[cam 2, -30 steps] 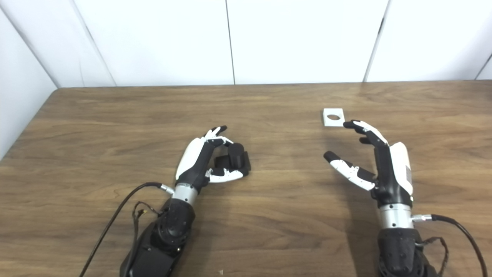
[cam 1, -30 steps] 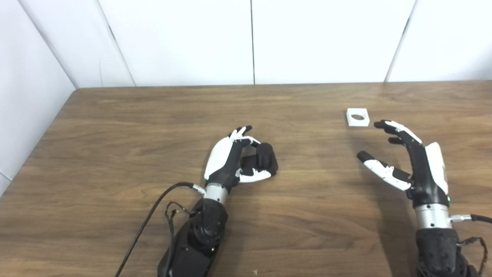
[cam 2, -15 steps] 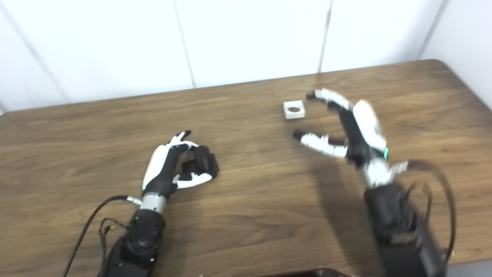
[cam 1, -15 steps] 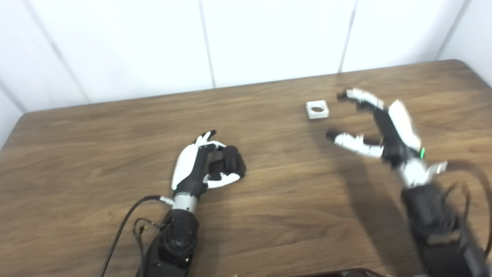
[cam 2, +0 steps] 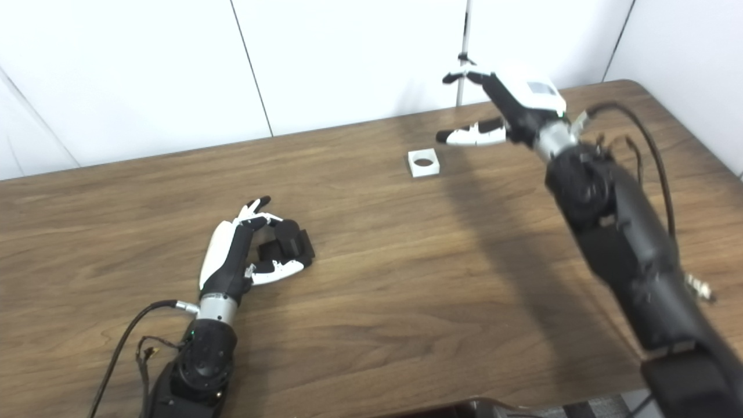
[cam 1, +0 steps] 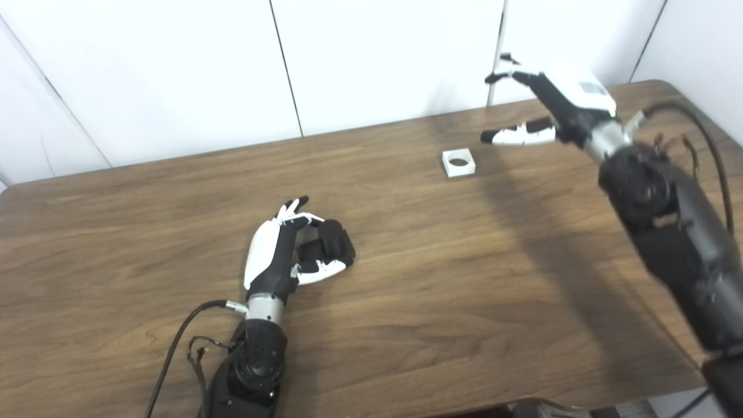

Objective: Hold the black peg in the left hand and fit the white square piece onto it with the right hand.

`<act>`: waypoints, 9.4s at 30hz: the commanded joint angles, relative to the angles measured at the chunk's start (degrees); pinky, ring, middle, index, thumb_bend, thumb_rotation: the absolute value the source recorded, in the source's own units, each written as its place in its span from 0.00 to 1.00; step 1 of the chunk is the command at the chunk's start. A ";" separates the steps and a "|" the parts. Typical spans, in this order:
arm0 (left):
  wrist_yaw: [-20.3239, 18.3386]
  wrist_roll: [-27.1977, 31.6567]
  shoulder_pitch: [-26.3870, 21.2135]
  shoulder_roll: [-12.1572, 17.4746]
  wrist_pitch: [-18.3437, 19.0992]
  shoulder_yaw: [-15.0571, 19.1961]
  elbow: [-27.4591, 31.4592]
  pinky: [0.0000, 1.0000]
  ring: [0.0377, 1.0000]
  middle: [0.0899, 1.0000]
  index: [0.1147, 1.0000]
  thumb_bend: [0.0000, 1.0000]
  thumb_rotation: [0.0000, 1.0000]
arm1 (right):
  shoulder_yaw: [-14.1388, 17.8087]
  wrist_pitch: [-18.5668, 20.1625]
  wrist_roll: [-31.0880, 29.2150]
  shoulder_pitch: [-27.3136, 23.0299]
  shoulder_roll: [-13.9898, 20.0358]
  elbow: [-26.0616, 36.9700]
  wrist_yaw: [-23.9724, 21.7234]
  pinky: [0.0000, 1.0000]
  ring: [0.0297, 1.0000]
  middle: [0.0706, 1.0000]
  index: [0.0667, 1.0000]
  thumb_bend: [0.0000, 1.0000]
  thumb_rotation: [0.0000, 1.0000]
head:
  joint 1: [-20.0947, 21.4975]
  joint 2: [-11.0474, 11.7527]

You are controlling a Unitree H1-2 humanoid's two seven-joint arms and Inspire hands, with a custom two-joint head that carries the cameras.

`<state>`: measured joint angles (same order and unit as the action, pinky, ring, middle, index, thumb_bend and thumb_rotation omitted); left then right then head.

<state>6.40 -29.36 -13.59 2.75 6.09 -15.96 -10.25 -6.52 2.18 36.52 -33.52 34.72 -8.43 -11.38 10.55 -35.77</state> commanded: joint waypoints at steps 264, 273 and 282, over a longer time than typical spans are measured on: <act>-0.48 -3.95 1.17 -2.68 9.98 0.85 5.01 1.00 1.00 0.95 0.42 0.52 0.09 | -16.12 -17.45 -4.72 -7.86 -20.22 -5.74 -9.80 1.00 0.90 0.79 0.44 0.52 0.14 | -15.33 -8.72; -0.87 -4.03 1.33 -2.63 10.56 0.93 5.85 1.00 1.00 0.95 0.42 0.52 0.09 | -16.44 -17.54 -4.78 -7.28 -19.55 -5.66 -9.94 1.00 0.90 0.78 0.44 0.52 0.14 | -15.31 -9.24; -0.53 -4.27 1.18 -3.19 10.69 0.85 5.57 1.00 1.00 0.95 0.42 0.52 0.09 | -16.97 -18.27 -4.50 -6.97 -19.61 -6.99 -9.48 1.00 0.90 0.78 0.44 0.52 0.14 | -15.86 -9.52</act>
<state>6.06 -33.47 -11.99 -0.14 15.48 -15.10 -4.77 -23.10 -14.71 31.69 -38.78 14.96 -15.37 -21.49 -5.27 -45.26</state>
